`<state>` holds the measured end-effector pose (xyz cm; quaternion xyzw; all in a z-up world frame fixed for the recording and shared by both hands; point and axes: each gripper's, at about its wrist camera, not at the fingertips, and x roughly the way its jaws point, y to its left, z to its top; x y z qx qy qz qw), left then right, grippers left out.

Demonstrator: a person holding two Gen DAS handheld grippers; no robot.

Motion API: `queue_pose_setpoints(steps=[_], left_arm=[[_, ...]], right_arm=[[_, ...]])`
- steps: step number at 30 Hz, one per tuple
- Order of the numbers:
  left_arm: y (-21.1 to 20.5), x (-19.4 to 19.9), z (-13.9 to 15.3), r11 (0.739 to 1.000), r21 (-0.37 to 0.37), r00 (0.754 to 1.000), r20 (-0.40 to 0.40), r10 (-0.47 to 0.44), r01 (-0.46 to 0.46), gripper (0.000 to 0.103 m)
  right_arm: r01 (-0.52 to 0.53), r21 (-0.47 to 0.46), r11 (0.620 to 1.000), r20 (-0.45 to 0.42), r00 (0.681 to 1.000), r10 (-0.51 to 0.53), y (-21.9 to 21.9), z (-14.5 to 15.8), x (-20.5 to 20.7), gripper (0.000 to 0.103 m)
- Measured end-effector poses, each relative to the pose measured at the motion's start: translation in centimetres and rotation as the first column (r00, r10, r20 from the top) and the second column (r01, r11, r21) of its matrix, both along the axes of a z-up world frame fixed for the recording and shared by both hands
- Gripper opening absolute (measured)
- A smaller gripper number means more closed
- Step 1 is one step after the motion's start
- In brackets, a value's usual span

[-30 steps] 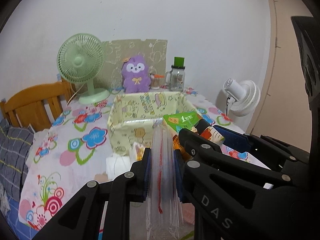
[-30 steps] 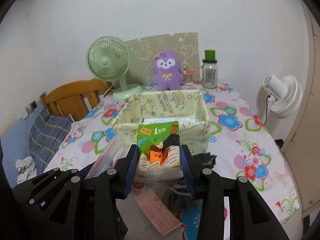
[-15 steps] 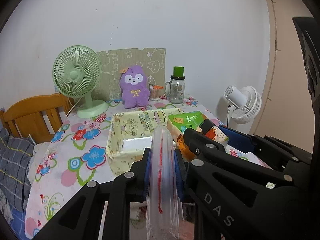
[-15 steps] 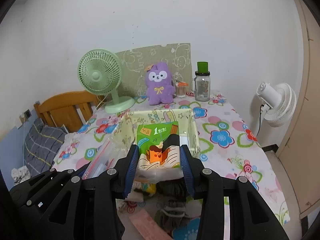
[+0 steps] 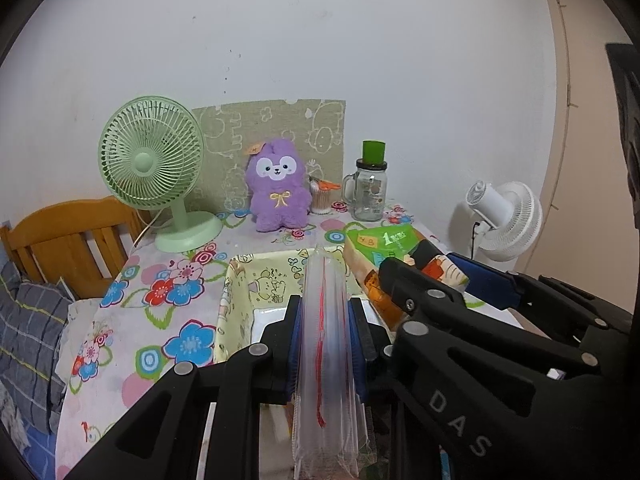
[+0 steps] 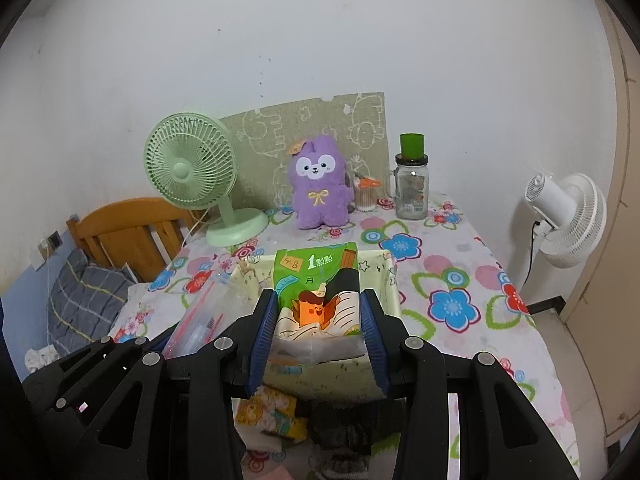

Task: Organize soft objects
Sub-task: 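Carry the bag and tissue pack with both tools over the fabric box, then lower both items into the box and open both tools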

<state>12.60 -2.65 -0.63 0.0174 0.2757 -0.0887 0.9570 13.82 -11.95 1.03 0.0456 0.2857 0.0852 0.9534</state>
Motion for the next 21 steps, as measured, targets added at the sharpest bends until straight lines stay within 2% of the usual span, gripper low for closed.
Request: queue_pose_setpoints(steps=[16,21], left_arm=[[0.4,7.2,-2.6,0.999,-0.014,0.995,-0.097,0.027,-0.029,0.021],[0.8,8.8,-3.6,0.999,-0.009,0.992,-0.121,0.046,-0.048,0.026]], right_arm=[[-0.018,0.009,1.000,-0.069,0.997,0.018,-0.2,-2.3,6.3,0.045],[-0.035,0.017,0.999,-0.088,0.995,0.036,-0.1,-3.2,7.6,0.045]])
